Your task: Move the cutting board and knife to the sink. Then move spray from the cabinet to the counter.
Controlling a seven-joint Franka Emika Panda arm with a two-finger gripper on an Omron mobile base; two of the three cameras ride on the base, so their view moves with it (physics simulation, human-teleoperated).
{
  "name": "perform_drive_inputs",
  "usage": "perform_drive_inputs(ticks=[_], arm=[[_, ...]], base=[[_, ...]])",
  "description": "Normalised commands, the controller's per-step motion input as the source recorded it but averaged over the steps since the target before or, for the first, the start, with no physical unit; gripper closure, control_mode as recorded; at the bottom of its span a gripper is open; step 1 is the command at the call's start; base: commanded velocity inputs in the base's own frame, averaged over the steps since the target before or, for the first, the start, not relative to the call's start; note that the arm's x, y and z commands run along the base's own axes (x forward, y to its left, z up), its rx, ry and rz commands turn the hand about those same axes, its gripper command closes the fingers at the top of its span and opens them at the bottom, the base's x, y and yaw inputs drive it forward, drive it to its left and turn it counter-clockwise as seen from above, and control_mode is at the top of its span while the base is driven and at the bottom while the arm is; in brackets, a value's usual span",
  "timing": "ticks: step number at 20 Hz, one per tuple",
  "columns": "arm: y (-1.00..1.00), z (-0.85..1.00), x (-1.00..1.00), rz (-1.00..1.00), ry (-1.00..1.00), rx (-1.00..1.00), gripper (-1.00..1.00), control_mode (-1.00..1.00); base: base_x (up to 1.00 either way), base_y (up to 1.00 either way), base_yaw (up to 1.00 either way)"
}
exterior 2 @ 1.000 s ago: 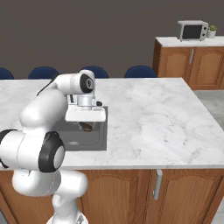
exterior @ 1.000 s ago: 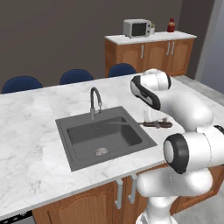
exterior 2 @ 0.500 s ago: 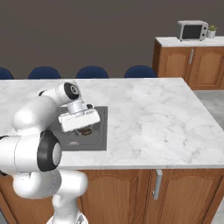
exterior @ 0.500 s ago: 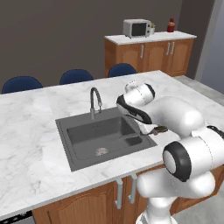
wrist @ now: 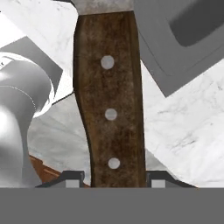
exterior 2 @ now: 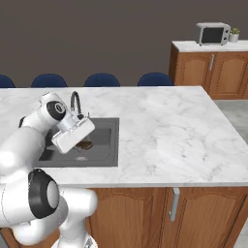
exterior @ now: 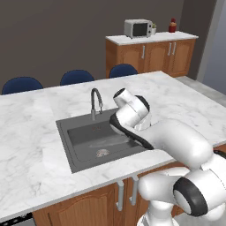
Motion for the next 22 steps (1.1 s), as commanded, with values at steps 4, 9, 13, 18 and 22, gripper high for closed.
perform_drive_inputs(ticks=[4, 9, 13, 18, 22], arm=[[0.17, 0.00, 0.00, 0.30, -0.13, 0.15, 1.00, -1.00], [0.20, 0.00, 0.11, 0.26, -0.11, 0.17, 1.00, -1.00], [0.05, 0.00, 0.20, 0.12, -0.01, 0.22, 1.00, -1.00], [0.05, -0.01, 0.02, 0.00, -0.02, 0.09, 1.00, -1.00], [0.00, 0.00, 0.18, 0.00, 0.00, 0.00, 1.00, -1.00]], base=[[0.00, 0.00, 0.00], [0.00, 0.00, 0.00], [0.00, 0.00, 0.00], [0.00, 0.00, 0.00], [0.00, 0.00, 0.00]])
